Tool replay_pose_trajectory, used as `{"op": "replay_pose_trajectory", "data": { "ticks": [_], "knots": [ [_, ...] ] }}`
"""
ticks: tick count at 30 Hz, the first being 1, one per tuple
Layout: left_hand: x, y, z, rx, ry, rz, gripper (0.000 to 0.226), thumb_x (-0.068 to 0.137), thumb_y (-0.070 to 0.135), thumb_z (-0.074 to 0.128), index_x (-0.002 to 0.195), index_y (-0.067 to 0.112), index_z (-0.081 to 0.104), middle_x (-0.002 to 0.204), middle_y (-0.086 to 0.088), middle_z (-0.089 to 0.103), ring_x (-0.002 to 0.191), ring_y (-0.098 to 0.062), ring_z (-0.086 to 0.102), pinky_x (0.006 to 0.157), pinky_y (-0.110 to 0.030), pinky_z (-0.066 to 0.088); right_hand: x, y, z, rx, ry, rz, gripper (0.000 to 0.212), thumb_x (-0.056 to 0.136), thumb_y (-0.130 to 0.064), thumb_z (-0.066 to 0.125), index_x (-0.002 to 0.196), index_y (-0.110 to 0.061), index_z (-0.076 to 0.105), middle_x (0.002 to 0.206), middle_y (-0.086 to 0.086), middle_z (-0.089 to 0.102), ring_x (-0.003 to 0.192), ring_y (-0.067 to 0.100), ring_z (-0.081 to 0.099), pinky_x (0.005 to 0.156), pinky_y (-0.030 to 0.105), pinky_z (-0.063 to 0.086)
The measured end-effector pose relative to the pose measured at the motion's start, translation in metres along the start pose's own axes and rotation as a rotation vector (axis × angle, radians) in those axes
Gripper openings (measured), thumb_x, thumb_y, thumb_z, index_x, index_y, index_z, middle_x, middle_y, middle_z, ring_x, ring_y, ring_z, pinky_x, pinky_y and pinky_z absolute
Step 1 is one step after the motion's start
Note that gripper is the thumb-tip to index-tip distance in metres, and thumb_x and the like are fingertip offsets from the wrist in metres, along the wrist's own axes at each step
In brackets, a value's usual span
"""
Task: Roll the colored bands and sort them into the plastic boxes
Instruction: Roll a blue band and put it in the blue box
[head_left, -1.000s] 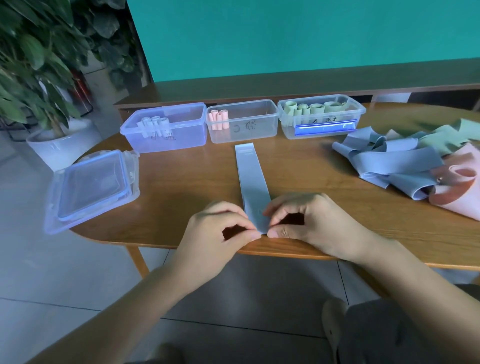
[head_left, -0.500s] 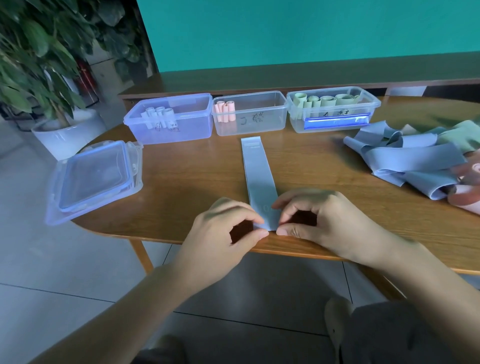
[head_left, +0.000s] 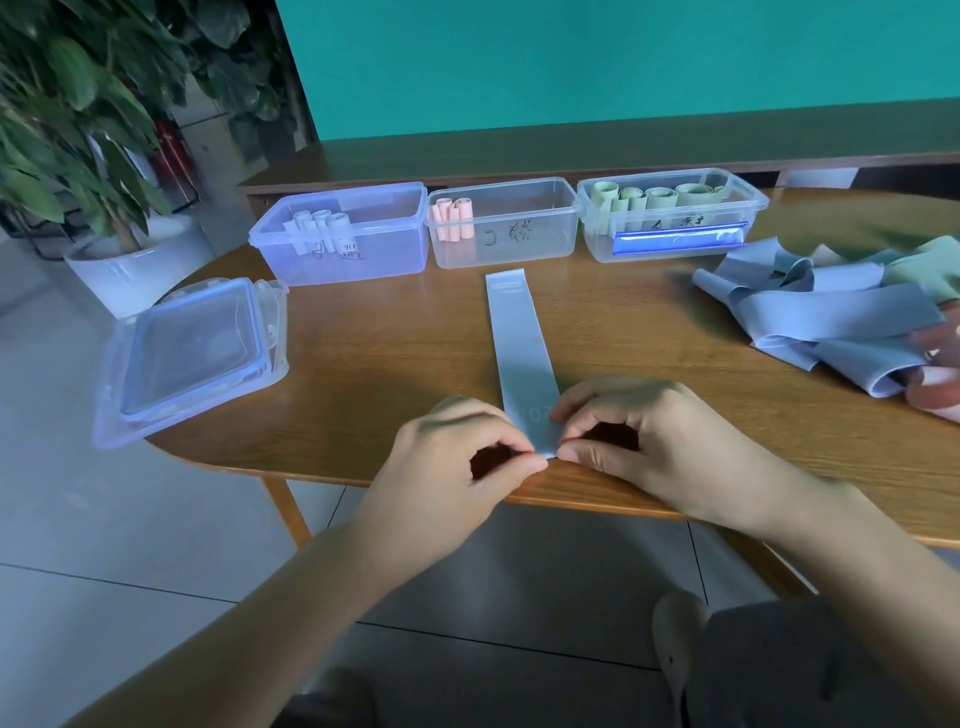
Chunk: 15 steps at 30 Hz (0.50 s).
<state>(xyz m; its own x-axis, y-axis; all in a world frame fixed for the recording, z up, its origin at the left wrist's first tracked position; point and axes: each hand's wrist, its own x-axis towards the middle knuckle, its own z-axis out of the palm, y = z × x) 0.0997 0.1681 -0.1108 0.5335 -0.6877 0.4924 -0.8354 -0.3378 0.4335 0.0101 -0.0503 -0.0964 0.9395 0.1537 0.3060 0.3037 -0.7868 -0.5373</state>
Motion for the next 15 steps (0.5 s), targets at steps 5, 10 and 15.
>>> {"op": "replay_pose_trajectory", "data": {
  "ticks": [5, 10, 15],
  "knots": [
    [0.005, 0.004, -0.003, 0.015, -0.031, -0.088, 0.02, 0.089, 0.042, 0.068, 0.088, 0.023, 0.076, 0.099, 0.017, 0.061, 0.096, -0.002, 0.058, 0.078, -0.008, 0.041, 0.005, -0.002, -0.001, 0.047, -0.009, 0.124, 0.012, 0.091, -0.034, 0.07, 0.09, -0.024, 0.078, 0.122, -0.02, 0.057, 0.111, 0.002, 0.058, 0.093, 0.021, 0.046],
    [0.016, 0.004, -0.009, -0.002, -0.111, -0.188, 0.026, 0.09, 0.043, 0.066, 0.092, 0.02, 0.078, 0.102, 0.016, 0.055, 0.098, -0.001, 0.055, 0.076, -0.008, 0.038, 0.014, -0.002, -0.003, 0.124, -0.01, 0.282, 0.013, 0.084, -0.036, 0.078, 0.079, -0.025, 0.078, 0.118, -0.024, 0.057, 0.101, 0.004, 0.061, 0.088, 0.028, 0.05],
    [0.022, 0.001, -0.01, 0.023, -0.152, -0.253, 0.028, 0.089, 0.047, 0.068, 0.095, 0.022, 0.078, 0.102, 0.017, 0.054, 0.095, 0.002, 0.054, 0.075, -0.013, 0.041, 0.02, -0.005, -0.004, 0.118, -0.02, 0.348, 0.014, 0.081, -0.038, 0.081, 0.074, -0.026, 0.075, 0.117, -0.024, 0.057, 0.1, 0.001, 0.059, 0.082, 0.022, 0.048]
  ]
}}
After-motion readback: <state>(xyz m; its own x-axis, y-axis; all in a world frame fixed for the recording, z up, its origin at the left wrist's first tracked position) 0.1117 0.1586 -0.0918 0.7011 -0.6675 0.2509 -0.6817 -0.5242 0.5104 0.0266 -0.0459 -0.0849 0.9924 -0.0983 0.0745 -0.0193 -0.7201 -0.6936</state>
